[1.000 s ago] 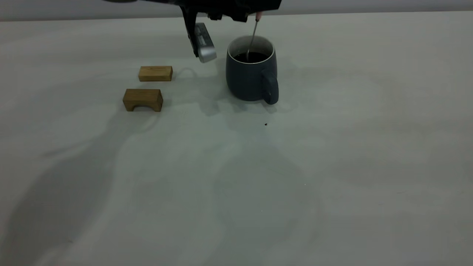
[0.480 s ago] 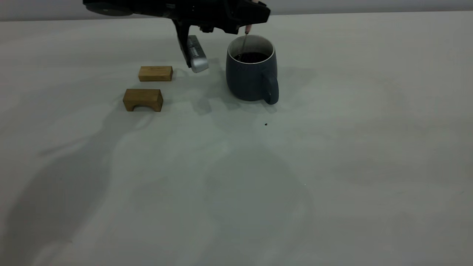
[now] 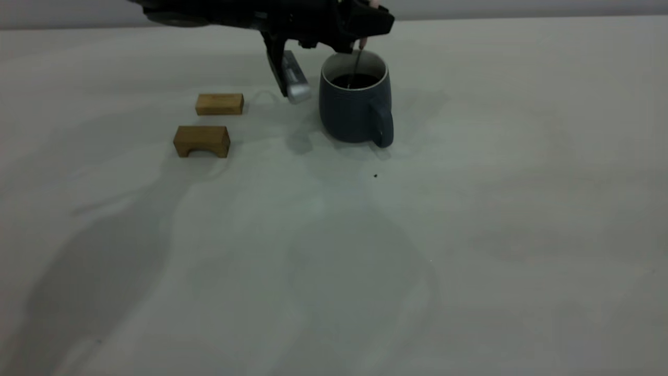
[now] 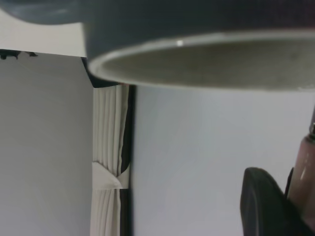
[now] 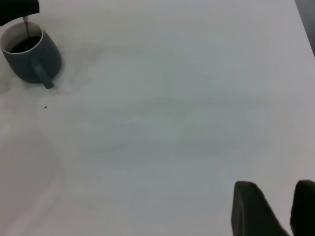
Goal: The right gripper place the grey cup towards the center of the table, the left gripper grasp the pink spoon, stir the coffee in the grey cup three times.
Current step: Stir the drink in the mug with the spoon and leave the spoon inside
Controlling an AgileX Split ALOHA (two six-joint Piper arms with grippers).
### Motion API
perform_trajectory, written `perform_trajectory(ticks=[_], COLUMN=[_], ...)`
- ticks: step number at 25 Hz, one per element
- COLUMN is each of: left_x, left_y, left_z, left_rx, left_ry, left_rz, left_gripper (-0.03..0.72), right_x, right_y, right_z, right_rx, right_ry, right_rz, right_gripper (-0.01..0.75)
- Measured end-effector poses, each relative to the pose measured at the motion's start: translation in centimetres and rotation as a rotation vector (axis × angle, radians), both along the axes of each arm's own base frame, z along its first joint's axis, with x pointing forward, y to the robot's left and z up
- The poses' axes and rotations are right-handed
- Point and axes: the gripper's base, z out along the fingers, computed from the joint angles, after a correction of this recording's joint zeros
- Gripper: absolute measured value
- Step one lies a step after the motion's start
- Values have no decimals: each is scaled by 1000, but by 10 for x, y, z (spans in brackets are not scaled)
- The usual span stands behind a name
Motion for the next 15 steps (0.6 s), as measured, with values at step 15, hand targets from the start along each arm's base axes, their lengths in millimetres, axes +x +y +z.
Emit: perform_trajectory(ticks=[15], left_x=[-17], left_y=[-9], left_z=[2], left_rx=[-78], left_ry=[8], left_rz=[-193], left_gripper=[135], right_x=[0], right_y=[0], right_z=[0], right_rx=[0], right_ry=[0], right_rz=[0], right_gripper=[240])
